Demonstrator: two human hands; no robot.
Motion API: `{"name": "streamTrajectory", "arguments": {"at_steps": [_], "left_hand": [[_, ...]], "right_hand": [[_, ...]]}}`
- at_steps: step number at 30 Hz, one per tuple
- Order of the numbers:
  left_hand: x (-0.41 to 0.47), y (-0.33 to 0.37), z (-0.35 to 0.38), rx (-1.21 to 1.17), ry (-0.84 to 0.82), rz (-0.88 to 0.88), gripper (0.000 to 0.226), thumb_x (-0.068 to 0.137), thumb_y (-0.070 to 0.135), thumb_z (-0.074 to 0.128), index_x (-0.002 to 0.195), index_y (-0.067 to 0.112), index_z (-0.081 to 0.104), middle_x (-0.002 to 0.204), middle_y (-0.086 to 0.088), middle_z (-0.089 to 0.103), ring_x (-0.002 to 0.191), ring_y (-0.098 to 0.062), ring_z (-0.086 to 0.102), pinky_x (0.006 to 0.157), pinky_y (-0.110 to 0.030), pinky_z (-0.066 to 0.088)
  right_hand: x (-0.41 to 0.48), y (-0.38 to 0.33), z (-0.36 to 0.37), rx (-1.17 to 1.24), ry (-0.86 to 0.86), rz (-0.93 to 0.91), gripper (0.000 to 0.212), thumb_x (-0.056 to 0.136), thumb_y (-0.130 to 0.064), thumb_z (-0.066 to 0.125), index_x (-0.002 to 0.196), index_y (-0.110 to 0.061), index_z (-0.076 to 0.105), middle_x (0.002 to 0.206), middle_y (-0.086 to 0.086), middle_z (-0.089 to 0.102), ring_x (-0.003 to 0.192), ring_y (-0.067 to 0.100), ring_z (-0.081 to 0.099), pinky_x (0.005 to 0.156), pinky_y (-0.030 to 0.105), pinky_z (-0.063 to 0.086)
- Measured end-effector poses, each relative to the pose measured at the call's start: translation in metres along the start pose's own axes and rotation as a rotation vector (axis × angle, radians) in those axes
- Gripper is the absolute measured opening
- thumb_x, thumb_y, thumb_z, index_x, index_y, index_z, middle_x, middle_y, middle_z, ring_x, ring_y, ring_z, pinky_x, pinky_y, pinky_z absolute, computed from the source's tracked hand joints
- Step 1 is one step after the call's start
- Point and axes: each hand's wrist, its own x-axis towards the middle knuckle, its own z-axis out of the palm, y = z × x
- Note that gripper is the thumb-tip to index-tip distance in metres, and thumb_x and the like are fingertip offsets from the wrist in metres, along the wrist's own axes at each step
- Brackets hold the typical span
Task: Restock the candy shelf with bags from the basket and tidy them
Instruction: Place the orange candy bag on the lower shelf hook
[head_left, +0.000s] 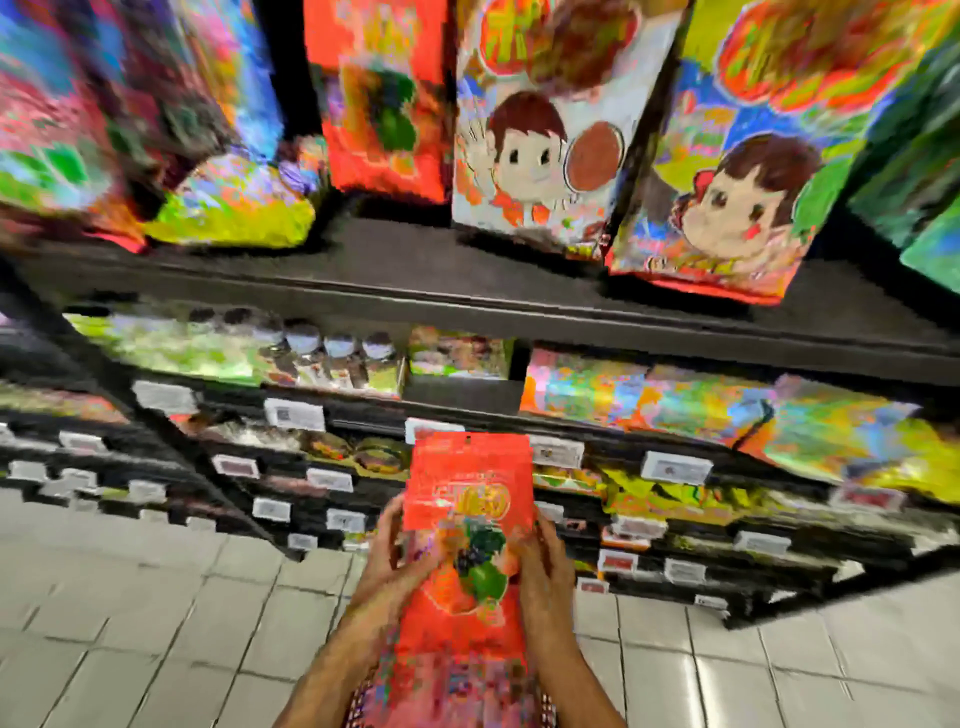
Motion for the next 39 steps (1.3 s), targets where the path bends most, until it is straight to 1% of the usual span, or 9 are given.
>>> {"name": "streamTrajectory", "arguments": {"at_steps": [3,7,14,18,22,27,31,36,39], "left_hand": [[-0.006,0.046,0.015,-0.052,0.055,0.103,0.046,0.089,0.008,0.059,0.128,0.029,0.048,0.11,0.002,0.07,0.085,-0.006,0.07,0.07,-0.022,0.056],[-0.008,0.103,0.021,-0.05,0.02,0.285,0.051,0.084,0.034,0.067,0.13,0.037,0.046,0.114,0.0,0.071,0.098,-0.012,0.071,0.073,-0.024,0.057],[0.005,0.191,0.022,-0.041,-0.076,0.54,0.07,0.071,0.055,0.077,0.133,0.051,0.044,0.13,0.006,0.063,0.117,-0.016,0.063,0.092,-0.034,0.054],[0.021,0.235,0.015,-0.088,-0.127,0.584,0.069,0.069,0.055,0.079,0.131,0.049,0.049,0.129,0.008,0.064,0.116,-0.015,0.064,0.085,-0.027,0.056],[0.038,0.268,0.007,-0.14,-0.187,0.608,0.064,0.075,0.044,0.08,0.131,0.045,0.051,0.131,0.005,0.064,0.119,-0.018,0.062,0.09,-0.033,0.055],[0.059,0.295,-0.003,-0.096,-0.228,0.682,0.057,0.082,0.037,0.076,0.133,0.042,0.051,0.135,0.004,0.061,0.125,-0.019,0.057,0.104,-0.045,0.047],[0.072,0.312,-0.009,-0.106,-0.265,0.687,0.055,0.08,0.038,0.074,0.13,0.047,0.052,0.135,0.005,0.06,0.124,-0.019,0.058,0.102,-0.044,0.049],[0.084,0.332,-0.008,-0.119,-0.264,0.684,0.056,0.075,0.039,0.075,0.126,0.049,0.054,0.135,0.002,0.06,0.12,-0.018,0.061,0.099,-0.044,0.051],[0.089,0.344,-0.007,-0.114,-0.282,0.672,0.057,0.075,0.041,0.075,0.127,0.05,0.052,0.135,0.004,0.06,0.121,-0.019,0.06,0.1,-0.052,0.049]], "right_hand": [[-0.006,-0.053,0.01,0.014,-0.09,-0.182,0.018,0.088,-0.018,0.066,0.102,-0.029,0.063,0.082,-0.021,0.071,0.072,-0.019,0.058,0.067,0.0,0.042],[-0.011,-0.114,0.024,0.118,-0.309,-0.262,0.066,0.076,-0.052,0.064,0.136,-0.031,0.048,0.122,-0.009,0.066,0.109,0.009,0.065,0.09,0.031,0.055],[0.003,-0.204,0.058,0.147,-0.288,-0.49,0.067,0.074,-0.06,0.069,0.135,-0.053,0.042,0.137,-0.016,0.056,0.126,0.014,0.056,0.105,0.05,0.045],[0.013,-0.251,0.086,0.143,-0.21,-0.655,0.057,0.076,-0.057,0.069,0.128,-0.051,0.048,0.127,-0.019,0.062,0.118,0.006,0.06,0.096,0.03,0.051],[0.022,-0.291,0.113,0.136,-0.089,-0.785,0.05,0.08,-0.036,0.075,0.12,-0.045,0.047,0.122,0.0,0.063,0.109,0.005,0.064,0.091,0.02,0.051],[0.034,-0.332,0.138,0.092,-0.058,-0.792,0.066,0.071,-0.046,0.082,0.126,-0.046,0.044,0.125,-0.001,0.061,0.113,0.016,0.063,0.095,0.045,0.053],[0.051,-0.355,0.155,0.005,-0.027,-0.695,0.075,0.062,-0.054,0.085,0.125,-0.041,0.047,0.12,-0.003,0.065,0.103,0.013,0.068,0.087,0.037,0.056],[0.069,-0.381,0.171,0.068,-0.011,-0.528,0.04,0.064,-0.043,0.087,0.09,-0.017,0.072,0.085,0.003,0.077,0.077,0.02,0.075,0.069,0.036,0.061],[0.074,-0.393,0.179,0.107,0.004,-0.526,0.039,0.063,-0.041,0.088,0.087,-0.013,0.075,0.081,0.004,0.077,0.077,0.023,0.075,0.066,0.034,0.06]]}}
